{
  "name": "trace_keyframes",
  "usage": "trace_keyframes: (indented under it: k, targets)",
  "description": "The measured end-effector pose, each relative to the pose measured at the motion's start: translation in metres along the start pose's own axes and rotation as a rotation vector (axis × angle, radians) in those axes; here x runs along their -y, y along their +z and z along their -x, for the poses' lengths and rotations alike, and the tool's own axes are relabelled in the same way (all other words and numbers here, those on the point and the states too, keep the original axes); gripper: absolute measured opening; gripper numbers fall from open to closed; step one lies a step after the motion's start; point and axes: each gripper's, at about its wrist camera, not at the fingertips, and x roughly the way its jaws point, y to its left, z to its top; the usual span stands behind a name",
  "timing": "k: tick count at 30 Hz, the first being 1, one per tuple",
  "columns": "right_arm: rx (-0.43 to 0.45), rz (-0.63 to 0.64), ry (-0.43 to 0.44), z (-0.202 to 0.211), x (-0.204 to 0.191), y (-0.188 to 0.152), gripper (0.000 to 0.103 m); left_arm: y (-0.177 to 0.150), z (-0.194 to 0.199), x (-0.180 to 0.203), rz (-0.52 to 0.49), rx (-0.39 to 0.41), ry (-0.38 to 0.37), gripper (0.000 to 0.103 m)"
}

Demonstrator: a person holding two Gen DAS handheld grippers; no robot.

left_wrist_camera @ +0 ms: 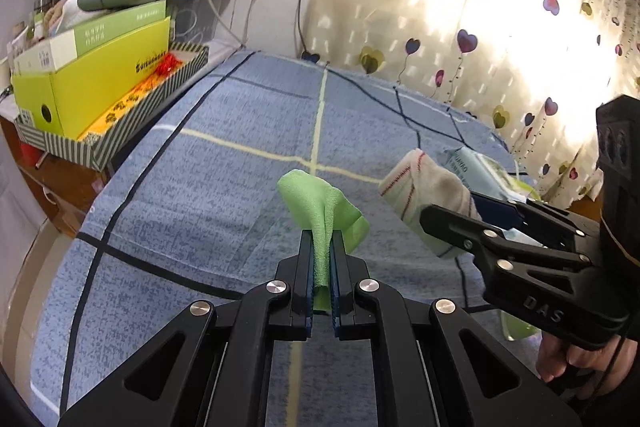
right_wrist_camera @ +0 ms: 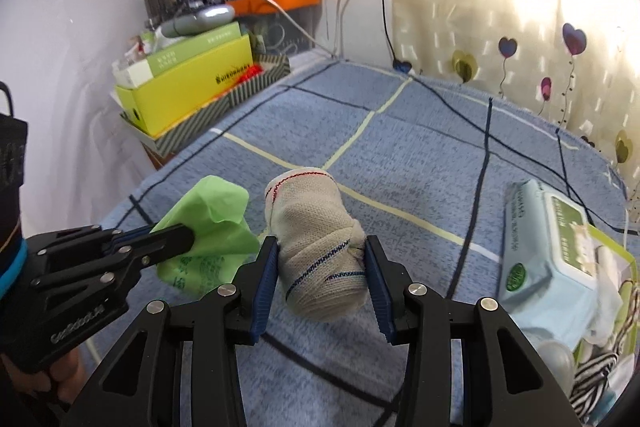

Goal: Organize soft objects
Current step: 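Grasp the rolled white striped sock with the right gripper and lift it, then carry the green cloth with the left gripper while the right carries the rolled sock to the lid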

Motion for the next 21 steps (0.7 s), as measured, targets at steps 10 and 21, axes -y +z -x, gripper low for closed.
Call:
trace_keyframes:
  k: [10,21]
  targets:
    - [0.093,-0.024,-0.01,0.055,0.014,-0.012,0.041,0.011,0.03,0.036,-0.071,0.074,-0.038,0.006]
    - [0.165,-0.063,-0.04,0.095,0.037,-0.024,0.041,0.017,0.04,0.075,-0.137,0.095,-0.06,0.006]
